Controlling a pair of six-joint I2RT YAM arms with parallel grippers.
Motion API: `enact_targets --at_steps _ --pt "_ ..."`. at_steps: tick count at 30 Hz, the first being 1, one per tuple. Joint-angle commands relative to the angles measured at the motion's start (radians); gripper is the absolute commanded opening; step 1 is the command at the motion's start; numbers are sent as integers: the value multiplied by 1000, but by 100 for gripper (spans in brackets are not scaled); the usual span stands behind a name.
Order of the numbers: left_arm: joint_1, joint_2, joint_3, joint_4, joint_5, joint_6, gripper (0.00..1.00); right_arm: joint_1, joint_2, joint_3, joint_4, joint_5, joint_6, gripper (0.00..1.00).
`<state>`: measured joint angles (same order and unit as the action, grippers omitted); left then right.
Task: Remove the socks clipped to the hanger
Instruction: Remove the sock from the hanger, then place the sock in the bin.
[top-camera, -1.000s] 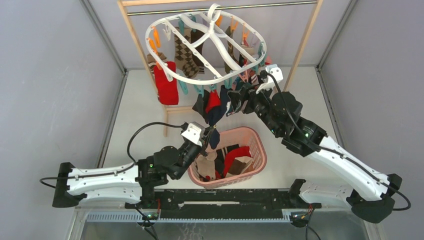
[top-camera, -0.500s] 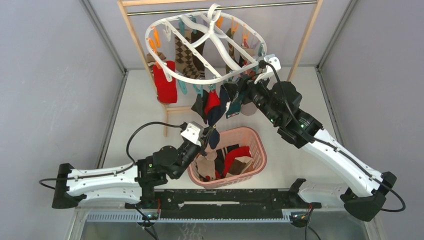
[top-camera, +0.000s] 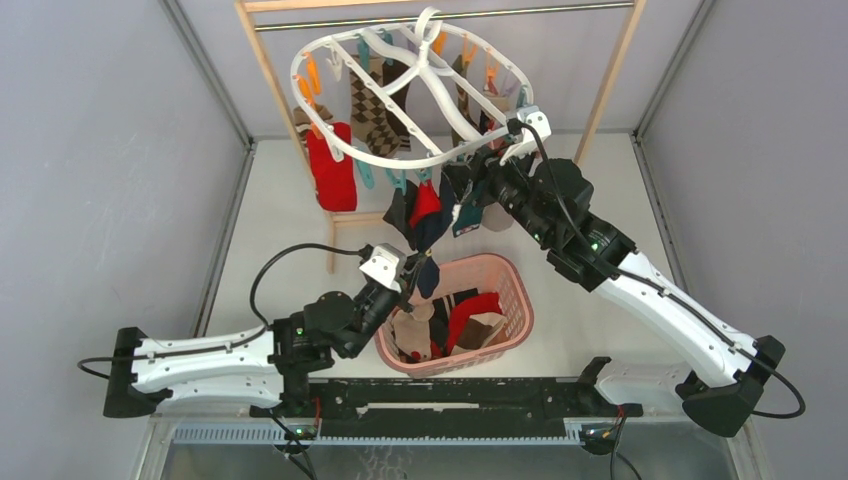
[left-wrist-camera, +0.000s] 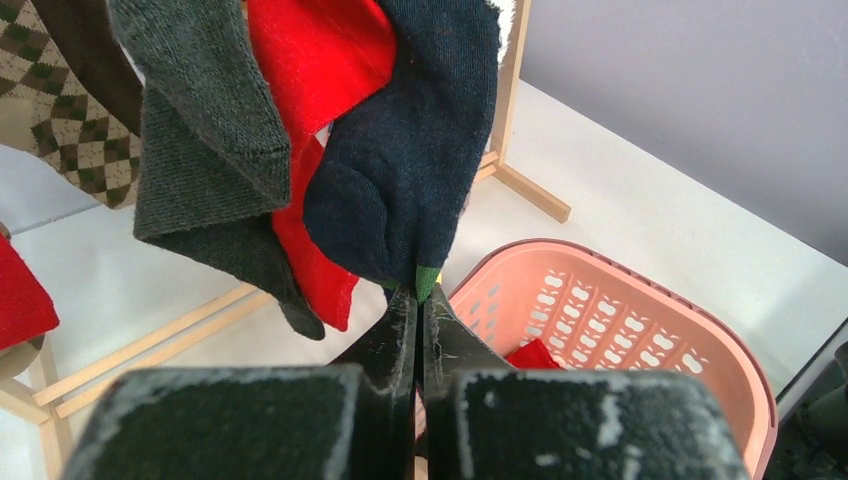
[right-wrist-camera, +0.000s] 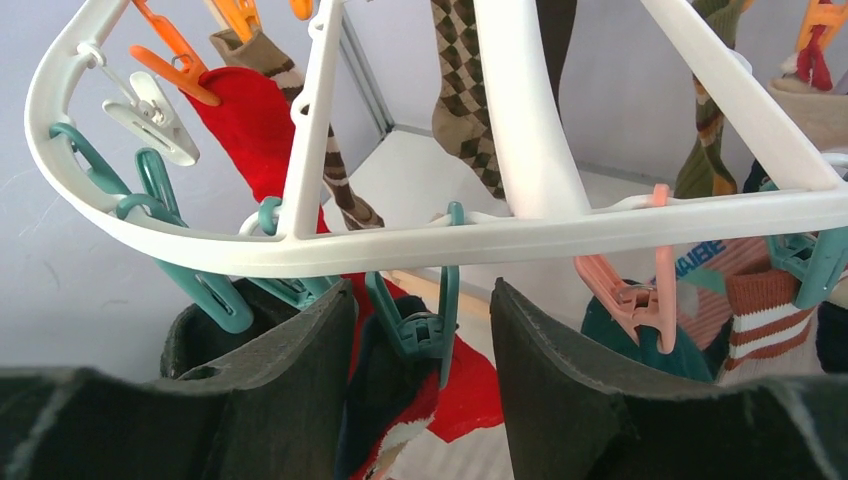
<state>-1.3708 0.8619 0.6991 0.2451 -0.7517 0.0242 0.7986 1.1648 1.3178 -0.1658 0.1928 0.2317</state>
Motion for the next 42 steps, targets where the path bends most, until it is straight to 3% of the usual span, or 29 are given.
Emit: enact_targets --at_steps 1,6,13,28,42 --pt "7 -20 -29 30 14 -17 0 -6 6 58 51 -1 -12 57" --pt "7 -25 -32 29 14 -17 0 -6 15 63 53 -2 -14 41" --pt "8 -37 -37 21 15 -36 0 -7 21 66 53 -12 -19 6" --pt "-33 -84 -24 -156 157 -213 0 -6 21 67 37 -36 -12 4" --pt "-82 49 -168 -126 62 -418 2 -6 -1 67 18 -52 -10 5"
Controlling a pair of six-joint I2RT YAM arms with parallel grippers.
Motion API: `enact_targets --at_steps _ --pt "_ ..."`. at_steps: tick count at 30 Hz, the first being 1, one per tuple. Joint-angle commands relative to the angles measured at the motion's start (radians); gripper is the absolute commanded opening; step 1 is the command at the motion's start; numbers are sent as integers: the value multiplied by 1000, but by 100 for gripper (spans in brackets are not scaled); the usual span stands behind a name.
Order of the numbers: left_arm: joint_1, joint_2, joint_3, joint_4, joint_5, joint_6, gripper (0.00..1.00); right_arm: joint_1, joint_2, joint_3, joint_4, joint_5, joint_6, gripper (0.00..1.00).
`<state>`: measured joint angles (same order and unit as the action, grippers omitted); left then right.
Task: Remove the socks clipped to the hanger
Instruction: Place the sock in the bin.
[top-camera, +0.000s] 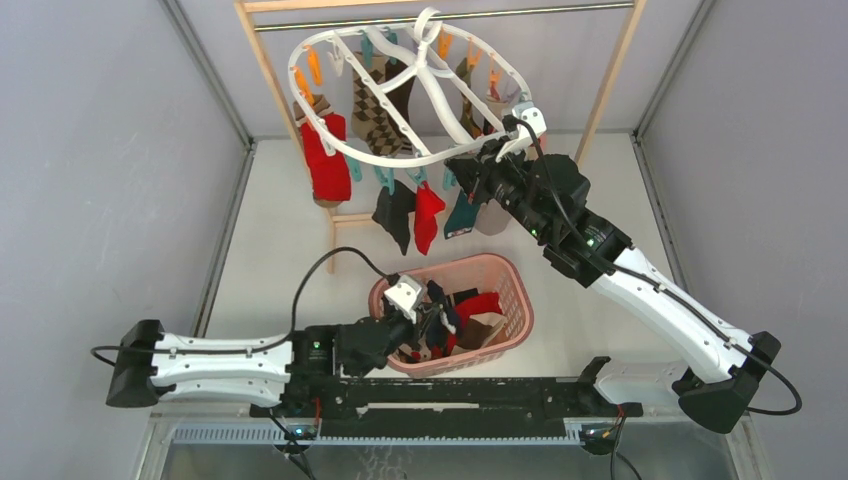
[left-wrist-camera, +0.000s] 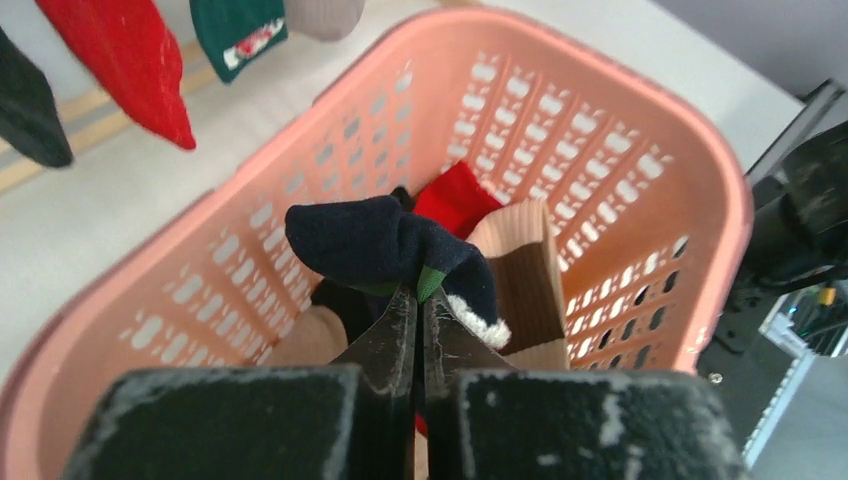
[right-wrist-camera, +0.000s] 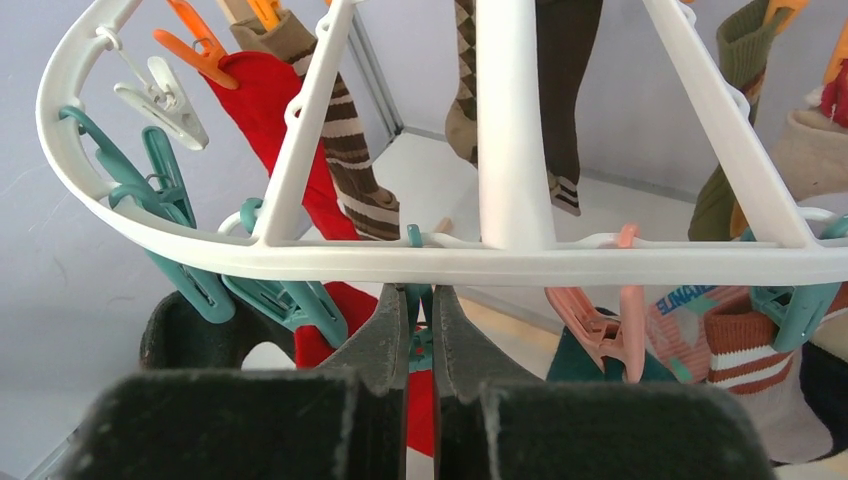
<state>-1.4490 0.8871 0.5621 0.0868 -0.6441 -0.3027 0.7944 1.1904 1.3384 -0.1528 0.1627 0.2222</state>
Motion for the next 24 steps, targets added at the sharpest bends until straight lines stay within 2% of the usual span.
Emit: enact_targets --at_steps 1,4,6,9,11,12,14,16,24 --pt "-4 37 -37 33 -46 -100 8 -3 -27 46 5 -22 -1 5" --pt "-4 62 -53 28 -44 -124 36 -3 -28 47 5 -24 1 5" --pt "-4 65 -63 27 -52 -137 50 -3 -27 45 5 -25 2 5" --pt "-4 52 -65 9 -68 -149 81 -3 -26 45 2 -28 3 6" --pt "-4 37 -60 1 -72 -141 95 -2 -27 46 1 -30 6 7" --pt "-4 30 -56 -5 -75 -135 98 -1 -26 46 1 -32 7 9" --pt "-4 17 -47 -13 -83 -123 99 -2 -27 44 -5 -31 12 21" --pt "-4 7 -40 -19 -84 -115 99 -3 -28 44 -11 -26 12 28" --pt "-4 -12 -46 -24 -86 -114 100 -2 -49 10 -15 -19 20 47"
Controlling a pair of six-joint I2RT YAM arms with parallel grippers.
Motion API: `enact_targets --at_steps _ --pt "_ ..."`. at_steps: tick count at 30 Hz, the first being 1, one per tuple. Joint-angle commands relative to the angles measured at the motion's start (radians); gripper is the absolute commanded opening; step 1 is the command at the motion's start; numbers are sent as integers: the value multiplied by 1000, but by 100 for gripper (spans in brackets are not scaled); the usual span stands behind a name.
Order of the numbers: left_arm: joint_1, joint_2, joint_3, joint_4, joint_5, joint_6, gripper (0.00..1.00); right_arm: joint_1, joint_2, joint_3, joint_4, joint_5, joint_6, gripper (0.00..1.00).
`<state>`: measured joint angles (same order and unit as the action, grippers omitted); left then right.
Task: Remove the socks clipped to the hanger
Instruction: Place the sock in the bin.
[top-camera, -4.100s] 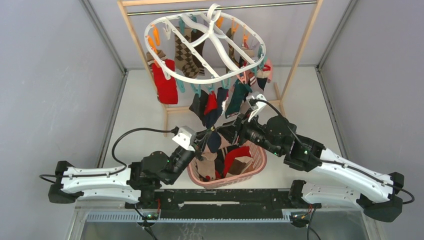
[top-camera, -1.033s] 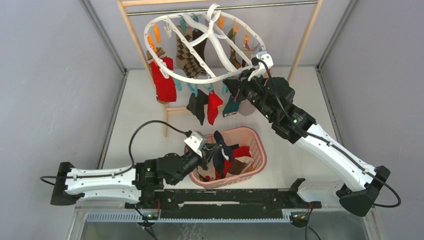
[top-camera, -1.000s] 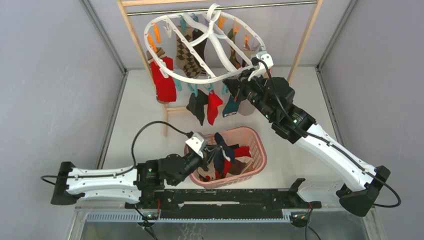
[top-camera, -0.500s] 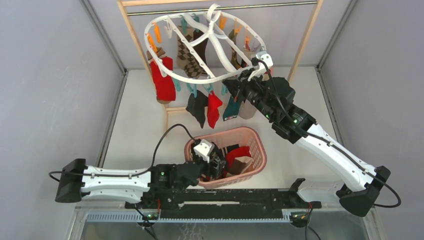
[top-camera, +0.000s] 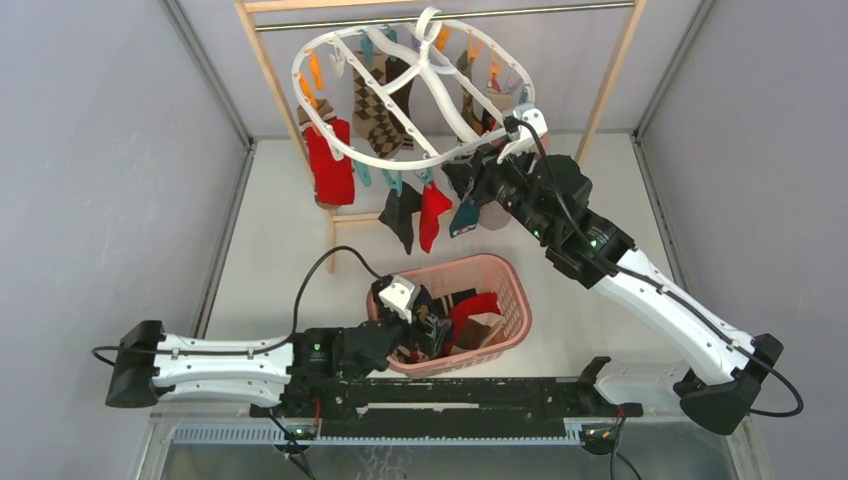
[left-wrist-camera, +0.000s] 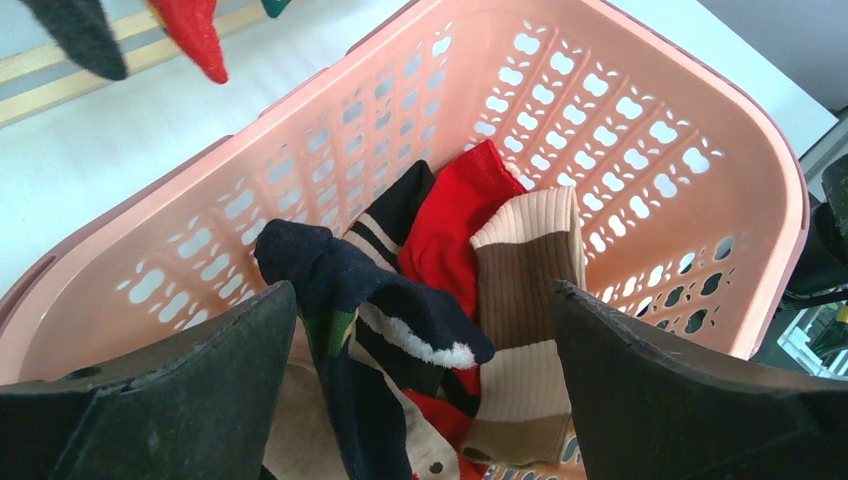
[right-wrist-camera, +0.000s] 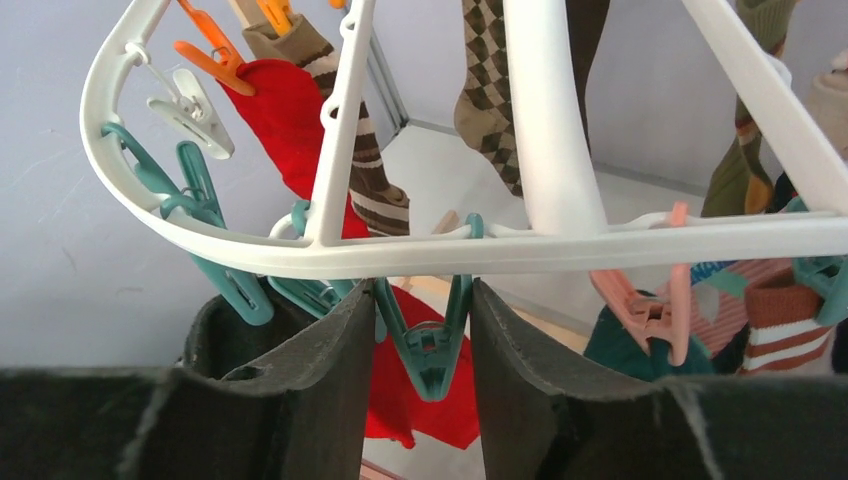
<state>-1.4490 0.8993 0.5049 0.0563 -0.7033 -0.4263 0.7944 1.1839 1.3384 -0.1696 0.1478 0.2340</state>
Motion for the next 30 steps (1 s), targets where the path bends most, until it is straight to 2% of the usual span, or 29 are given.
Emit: enact_targets --at_steps 1,9,21,30 --pt "-4 -27 11 6 -29 8 100 -2 -46 3 -1 -3 8 49" --pt "-4 -55 5 -7 -41 14 99 -42 -116 -91 -15 -14 18 59" --pt "-4 -84 16 -34 -35 9 100 -206 -305 -274 -31 -71 75 61" --pt "-13 -104 31 -49 -35 10 100 -278 -288 -367 18 -132 106 61"
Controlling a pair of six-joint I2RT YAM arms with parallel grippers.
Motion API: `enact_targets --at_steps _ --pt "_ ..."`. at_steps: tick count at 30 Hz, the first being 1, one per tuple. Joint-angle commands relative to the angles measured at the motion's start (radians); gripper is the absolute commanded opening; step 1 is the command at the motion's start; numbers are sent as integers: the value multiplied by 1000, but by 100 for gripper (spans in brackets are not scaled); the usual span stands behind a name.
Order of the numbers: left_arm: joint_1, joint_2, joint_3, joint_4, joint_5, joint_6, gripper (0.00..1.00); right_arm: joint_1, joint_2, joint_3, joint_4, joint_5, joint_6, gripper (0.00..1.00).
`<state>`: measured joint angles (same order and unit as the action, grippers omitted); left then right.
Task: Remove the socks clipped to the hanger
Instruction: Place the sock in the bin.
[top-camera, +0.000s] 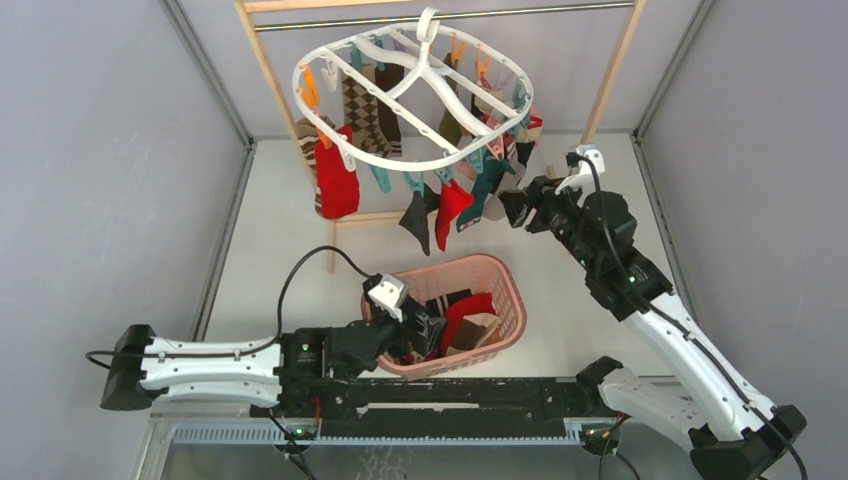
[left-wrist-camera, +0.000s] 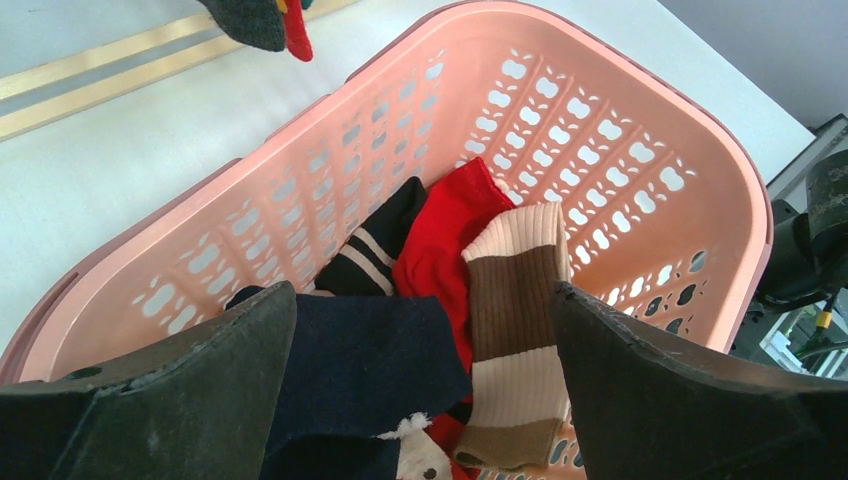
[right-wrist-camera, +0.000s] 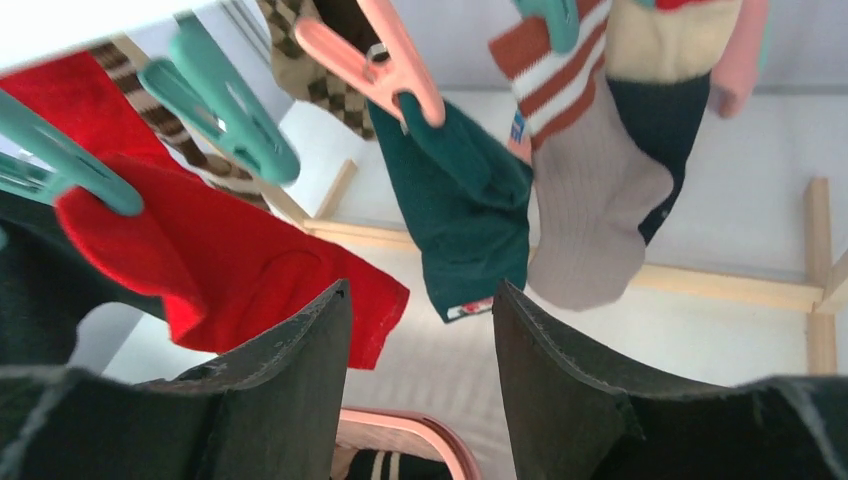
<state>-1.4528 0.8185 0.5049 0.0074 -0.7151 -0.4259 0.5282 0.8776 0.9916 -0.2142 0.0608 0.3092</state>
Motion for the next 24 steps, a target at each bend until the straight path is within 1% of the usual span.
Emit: enact_targets --at_steps 1,2,3,6,10,16,24 --pt "-10 -23 33 0 -21 13 100 -11 27 -23 73 -49 31 62" --pt "-11 -24 39 -1 -20 14 100 -11 39 -24 81 -50 31 63" --pt "-13 -21 44 -1 -20 15 100 -11 57 -24 89 -50 34 67" --pt "-19 -21 54 -33 -21 19 100 -11 99 -24 119 -50 36 74" --pt "-26 -26 59 -36 -24 25 100 -7 161 -23 175 -46 39 76" --pt "-30 -44 59 -51 -33 29 100 11 257 -24 250 38 66 84" --pt "-31 -77 49 -60 -40 33 100 53 361 -22 290 207 98 85"
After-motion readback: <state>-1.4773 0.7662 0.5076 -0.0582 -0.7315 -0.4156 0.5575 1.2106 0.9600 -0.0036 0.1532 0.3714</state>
